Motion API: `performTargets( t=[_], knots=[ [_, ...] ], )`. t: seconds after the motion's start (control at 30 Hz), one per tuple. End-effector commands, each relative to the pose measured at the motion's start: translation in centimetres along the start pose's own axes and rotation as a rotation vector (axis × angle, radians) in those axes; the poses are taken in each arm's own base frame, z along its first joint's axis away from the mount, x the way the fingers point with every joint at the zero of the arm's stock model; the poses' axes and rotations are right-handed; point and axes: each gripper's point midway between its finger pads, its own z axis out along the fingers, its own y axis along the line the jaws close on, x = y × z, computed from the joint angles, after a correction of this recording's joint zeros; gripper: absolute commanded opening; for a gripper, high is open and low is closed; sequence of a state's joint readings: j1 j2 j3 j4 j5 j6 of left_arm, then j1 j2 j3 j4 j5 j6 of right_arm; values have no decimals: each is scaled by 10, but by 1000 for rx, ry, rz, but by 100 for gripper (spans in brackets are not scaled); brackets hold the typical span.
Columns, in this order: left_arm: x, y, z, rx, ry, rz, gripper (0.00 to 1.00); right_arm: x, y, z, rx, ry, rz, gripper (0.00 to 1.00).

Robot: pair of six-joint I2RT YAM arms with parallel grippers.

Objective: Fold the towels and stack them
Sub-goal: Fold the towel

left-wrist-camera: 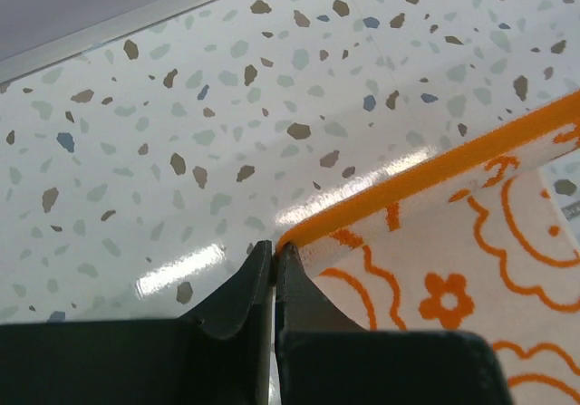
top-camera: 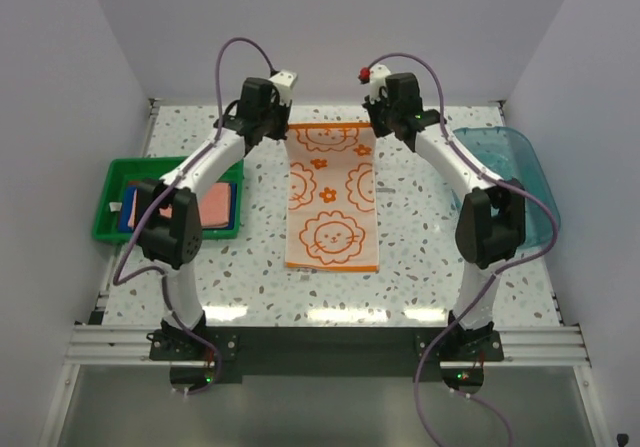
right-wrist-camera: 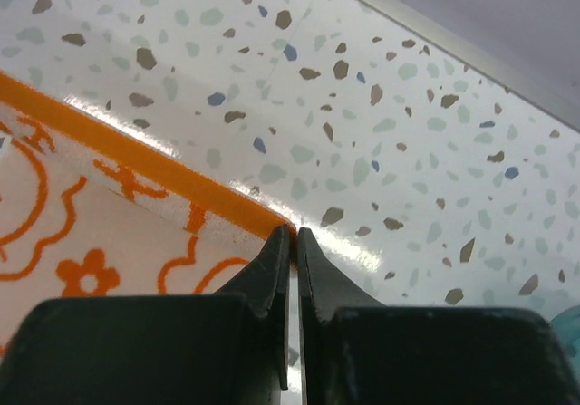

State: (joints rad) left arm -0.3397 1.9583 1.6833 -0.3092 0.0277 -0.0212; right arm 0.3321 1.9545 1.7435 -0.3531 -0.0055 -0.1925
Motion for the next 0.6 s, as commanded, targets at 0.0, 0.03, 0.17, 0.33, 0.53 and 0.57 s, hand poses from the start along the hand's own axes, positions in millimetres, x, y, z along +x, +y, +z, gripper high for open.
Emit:
performTargets(
  t=[0.0, 0.03, 0.17, 0.33, 0.53, 0.57],
  knots=[
    [11, -3, -34, 34, 30, -71, 0, 17, -4, -43, 10, 63, 41, 0],
    [18, -8, -38, 50, 50, -103, 0, 23, 0, -48, 4, 79, 54, 0],
    [56, -24, -62, 99, 144, -197, 0, 54, 28, -74, -54, 164, 135, 0],
    [96, -51, -92, 165, 214, -243, 0, 101, 58, -100, -90, 274, 240, 0],
    [156, -69, -114, 182, 315, -251, 0, 157, 103, -120, -170, 364, 304, 0],
    [158, -72, -115, 189, 312, -249, 0, 173, 107, -121, -172, 393, 311, 0]
  ],
)
